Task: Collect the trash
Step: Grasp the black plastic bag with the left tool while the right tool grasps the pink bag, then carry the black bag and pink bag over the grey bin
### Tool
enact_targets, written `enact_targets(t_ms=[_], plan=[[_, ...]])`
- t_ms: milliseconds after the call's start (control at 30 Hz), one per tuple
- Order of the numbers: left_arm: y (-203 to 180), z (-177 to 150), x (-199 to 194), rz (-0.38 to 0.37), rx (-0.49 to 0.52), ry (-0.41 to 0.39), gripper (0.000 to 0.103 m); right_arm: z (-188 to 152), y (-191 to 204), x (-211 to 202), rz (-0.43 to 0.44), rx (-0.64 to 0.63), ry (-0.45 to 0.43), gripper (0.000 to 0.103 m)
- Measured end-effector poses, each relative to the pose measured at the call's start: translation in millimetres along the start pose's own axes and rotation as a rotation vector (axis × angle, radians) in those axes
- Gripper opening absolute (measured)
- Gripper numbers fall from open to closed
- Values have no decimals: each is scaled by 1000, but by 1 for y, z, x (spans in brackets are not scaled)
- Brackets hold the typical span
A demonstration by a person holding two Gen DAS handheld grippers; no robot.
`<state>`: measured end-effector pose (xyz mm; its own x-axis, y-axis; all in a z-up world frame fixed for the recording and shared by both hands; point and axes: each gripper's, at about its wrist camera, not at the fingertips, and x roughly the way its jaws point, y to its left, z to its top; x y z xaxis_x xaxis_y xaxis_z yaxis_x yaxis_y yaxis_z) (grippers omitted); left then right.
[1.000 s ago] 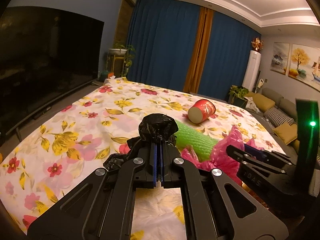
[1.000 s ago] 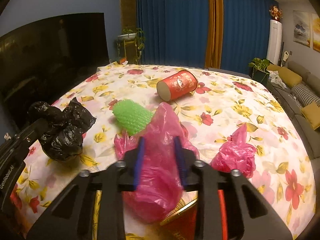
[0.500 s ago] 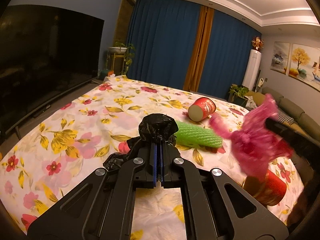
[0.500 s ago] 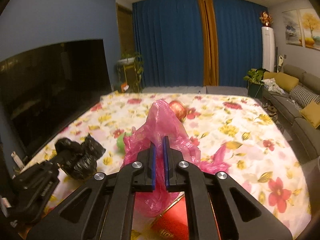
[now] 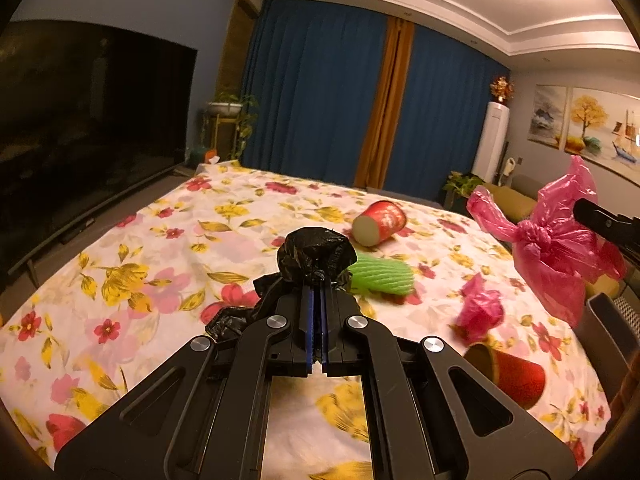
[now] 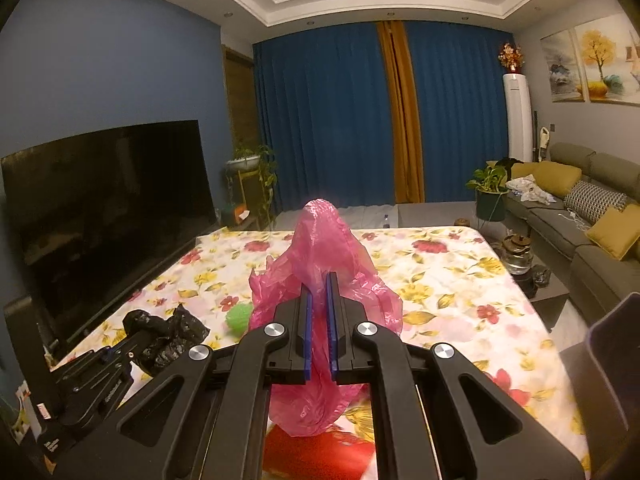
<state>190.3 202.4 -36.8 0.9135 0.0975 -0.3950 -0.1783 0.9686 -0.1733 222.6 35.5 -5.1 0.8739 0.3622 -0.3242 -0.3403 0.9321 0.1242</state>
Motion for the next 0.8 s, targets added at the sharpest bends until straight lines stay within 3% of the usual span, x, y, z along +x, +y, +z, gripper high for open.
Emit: enact_targets(t_ms=[800], plan=[[-94, -9, -70, -125, 110, -58, 1, -21, -46, -88, -31, 11, -57, 7]])
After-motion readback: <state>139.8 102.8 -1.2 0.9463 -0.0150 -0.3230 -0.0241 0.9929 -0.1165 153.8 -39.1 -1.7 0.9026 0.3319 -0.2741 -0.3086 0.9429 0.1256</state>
